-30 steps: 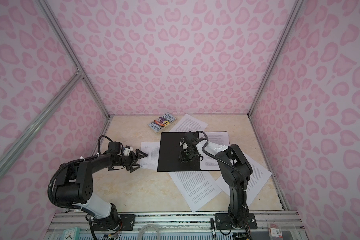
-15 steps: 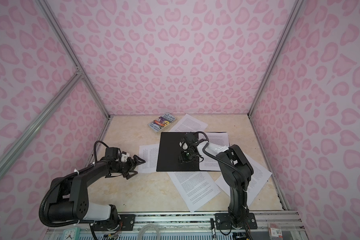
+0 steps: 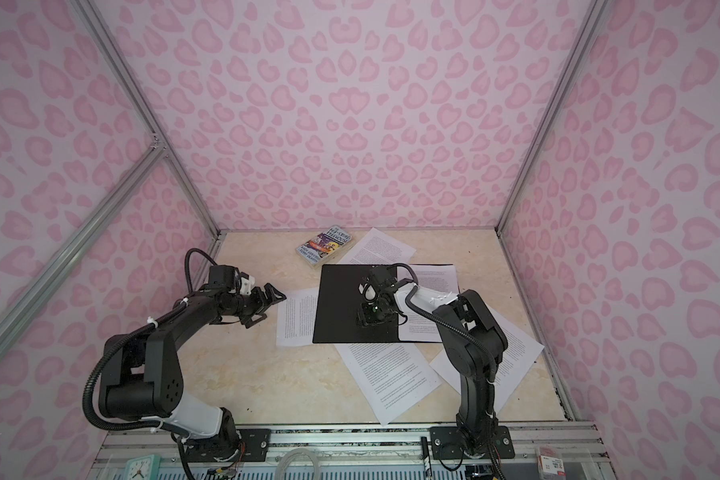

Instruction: Put the files into the folder

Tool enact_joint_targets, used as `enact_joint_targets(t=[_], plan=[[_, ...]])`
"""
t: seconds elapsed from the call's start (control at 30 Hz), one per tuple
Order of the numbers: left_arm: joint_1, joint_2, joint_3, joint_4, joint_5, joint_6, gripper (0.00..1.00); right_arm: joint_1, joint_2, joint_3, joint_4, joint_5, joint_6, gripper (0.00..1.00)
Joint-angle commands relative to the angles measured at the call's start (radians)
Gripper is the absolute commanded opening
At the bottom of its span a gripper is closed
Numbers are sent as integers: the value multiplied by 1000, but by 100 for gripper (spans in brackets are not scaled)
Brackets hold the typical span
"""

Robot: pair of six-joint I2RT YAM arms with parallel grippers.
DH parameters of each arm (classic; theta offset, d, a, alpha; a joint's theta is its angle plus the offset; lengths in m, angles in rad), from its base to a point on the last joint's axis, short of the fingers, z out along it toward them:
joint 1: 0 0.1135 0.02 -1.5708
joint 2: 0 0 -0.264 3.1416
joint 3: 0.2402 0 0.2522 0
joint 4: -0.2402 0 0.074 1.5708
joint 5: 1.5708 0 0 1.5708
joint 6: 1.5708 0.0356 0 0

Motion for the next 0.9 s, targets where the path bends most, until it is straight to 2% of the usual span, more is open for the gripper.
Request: enact_joint_targets(t=[0.0,0.2,0.33,0.63,0.7,0.87], plan=[[-6,88,108,-25,-79,66,100,11,26,-11,-140,-18,5,58],[-57,283,316,-70,-111,124,100,16,36,2,-159,-24,-6,58],[-98,382,413,-128,-185,158,100,15,41,8,-167,-27,-11,58],[-144,417,392,-200,-306,168,100,15,47,-1,-163,-30,-15,58],[-146,408,375,-197,-265,166,100,15,49,-4,-160,-30,-15,58],[-144,396,308,-169,-76,119,99,14,58,3,-154,-37,-18,57]])
